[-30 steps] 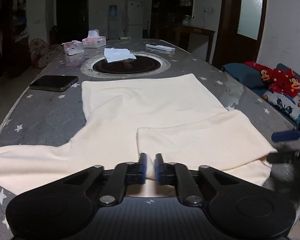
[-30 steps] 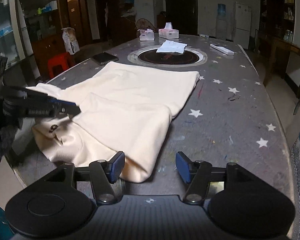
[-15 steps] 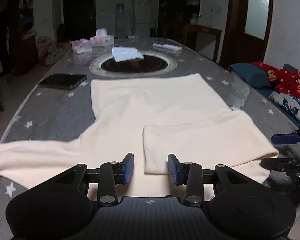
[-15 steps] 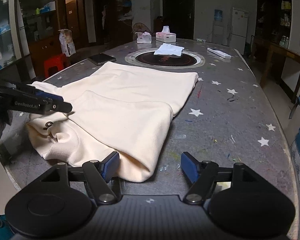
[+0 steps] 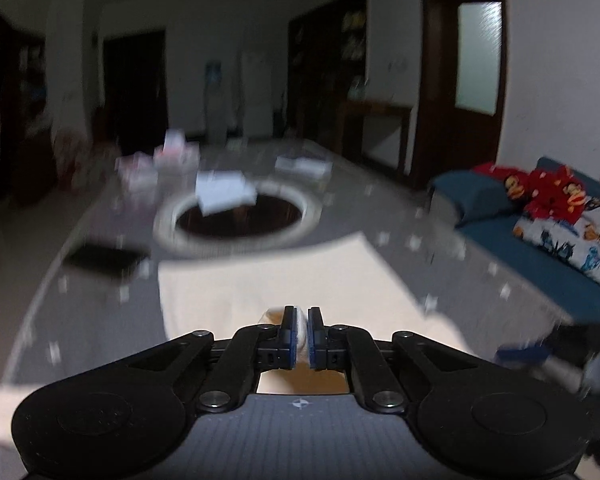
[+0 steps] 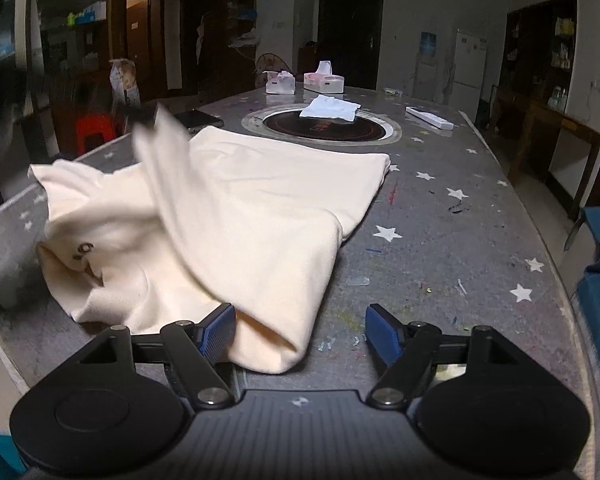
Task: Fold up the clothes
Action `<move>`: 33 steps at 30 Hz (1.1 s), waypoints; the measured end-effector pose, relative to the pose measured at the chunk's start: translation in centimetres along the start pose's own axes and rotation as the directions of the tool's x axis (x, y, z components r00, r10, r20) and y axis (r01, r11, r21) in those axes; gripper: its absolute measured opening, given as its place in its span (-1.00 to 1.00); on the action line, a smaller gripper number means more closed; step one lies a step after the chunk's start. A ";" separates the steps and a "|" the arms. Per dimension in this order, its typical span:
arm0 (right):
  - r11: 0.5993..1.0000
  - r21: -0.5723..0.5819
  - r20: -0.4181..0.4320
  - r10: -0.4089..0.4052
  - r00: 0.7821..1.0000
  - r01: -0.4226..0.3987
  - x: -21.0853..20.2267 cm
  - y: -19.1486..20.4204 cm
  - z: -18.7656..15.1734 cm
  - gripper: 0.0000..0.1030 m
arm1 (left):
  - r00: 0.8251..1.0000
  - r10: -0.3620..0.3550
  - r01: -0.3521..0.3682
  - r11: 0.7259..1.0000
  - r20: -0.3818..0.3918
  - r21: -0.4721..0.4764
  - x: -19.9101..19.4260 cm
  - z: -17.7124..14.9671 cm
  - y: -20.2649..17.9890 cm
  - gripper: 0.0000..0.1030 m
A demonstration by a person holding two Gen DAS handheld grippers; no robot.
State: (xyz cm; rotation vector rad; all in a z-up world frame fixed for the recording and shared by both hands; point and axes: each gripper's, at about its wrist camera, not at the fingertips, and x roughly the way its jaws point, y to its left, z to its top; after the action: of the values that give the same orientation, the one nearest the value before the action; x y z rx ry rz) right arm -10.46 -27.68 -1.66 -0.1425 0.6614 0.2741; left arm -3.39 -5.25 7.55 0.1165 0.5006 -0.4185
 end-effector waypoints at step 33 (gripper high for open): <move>0.996 -0.061 -0.055 -0.066 0.996 0.063 -4.3 -3.5 -1.0 0.44 | 0.974 0.066 -0.081 0.995 -0.214 -0.060 0.1 -8.1 3.0 -0.82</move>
State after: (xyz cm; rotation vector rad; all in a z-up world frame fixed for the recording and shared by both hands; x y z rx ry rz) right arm -13.22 -32.11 0.41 -0.2288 0.7045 0.2280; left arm -5.66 -0.86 0.49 0.1144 0.7182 -0.3174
